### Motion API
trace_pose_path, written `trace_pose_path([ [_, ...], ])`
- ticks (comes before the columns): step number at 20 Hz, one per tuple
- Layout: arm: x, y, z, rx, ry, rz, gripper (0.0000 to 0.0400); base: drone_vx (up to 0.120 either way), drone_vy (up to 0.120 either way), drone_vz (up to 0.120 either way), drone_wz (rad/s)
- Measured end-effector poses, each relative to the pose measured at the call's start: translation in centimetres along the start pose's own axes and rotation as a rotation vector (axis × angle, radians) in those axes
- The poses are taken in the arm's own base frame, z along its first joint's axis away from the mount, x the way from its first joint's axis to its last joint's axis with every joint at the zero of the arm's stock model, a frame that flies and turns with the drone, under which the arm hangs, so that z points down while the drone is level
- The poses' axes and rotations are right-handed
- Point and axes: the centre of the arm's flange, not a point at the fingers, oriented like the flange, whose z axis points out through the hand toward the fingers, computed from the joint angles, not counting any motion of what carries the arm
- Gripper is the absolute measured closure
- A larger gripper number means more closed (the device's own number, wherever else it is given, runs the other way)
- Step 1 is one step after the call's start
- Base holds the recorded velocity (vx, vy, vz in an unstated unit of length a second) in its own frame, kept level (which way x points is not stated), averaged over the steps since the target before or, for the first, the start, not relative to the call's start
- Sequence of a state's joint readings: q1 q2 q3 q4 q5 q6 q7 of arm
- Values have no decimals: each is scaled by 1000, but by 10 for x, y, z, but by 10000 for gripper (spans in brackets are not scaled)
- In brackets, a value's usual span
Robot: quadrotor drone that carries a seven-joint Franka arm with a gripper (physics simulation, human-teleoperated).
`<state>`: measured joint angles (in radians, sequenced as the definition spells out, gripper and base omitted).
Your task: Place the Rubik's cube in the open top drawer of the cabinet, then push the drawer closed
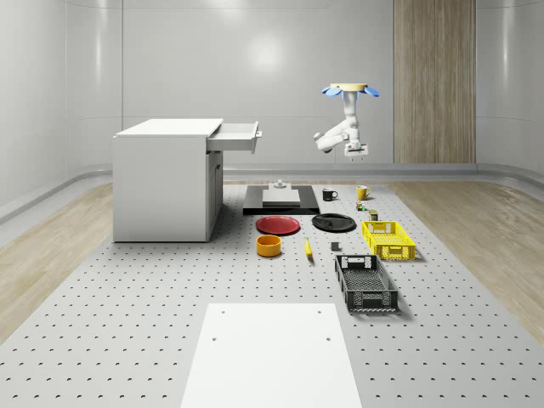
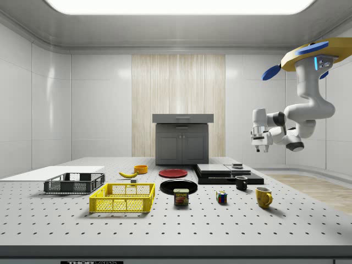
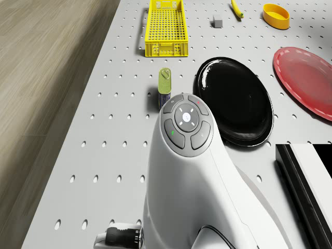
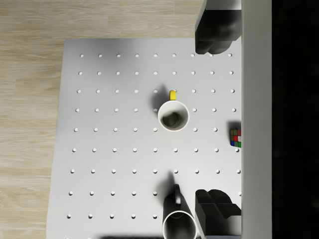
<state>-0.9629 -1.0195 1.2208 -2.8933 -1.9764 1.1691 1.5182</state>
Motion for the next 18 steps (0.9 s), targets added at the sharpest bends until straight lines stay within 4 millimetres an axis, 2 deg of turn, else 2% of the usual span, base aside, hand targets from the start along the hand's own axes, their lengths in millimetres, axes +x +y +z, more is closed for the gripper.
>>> trace_pose_path([
  [7, -4, -4, 0, -39, 42, -1, 0, 120, 0, -120, 0],
  [12, -5, -5, 0, -48, 51, -1, 0, 120, -96, -120, 0],
  [18, -5, -5, 0, -52, 56, -1, 0, 120, -27, -120, 0],
])
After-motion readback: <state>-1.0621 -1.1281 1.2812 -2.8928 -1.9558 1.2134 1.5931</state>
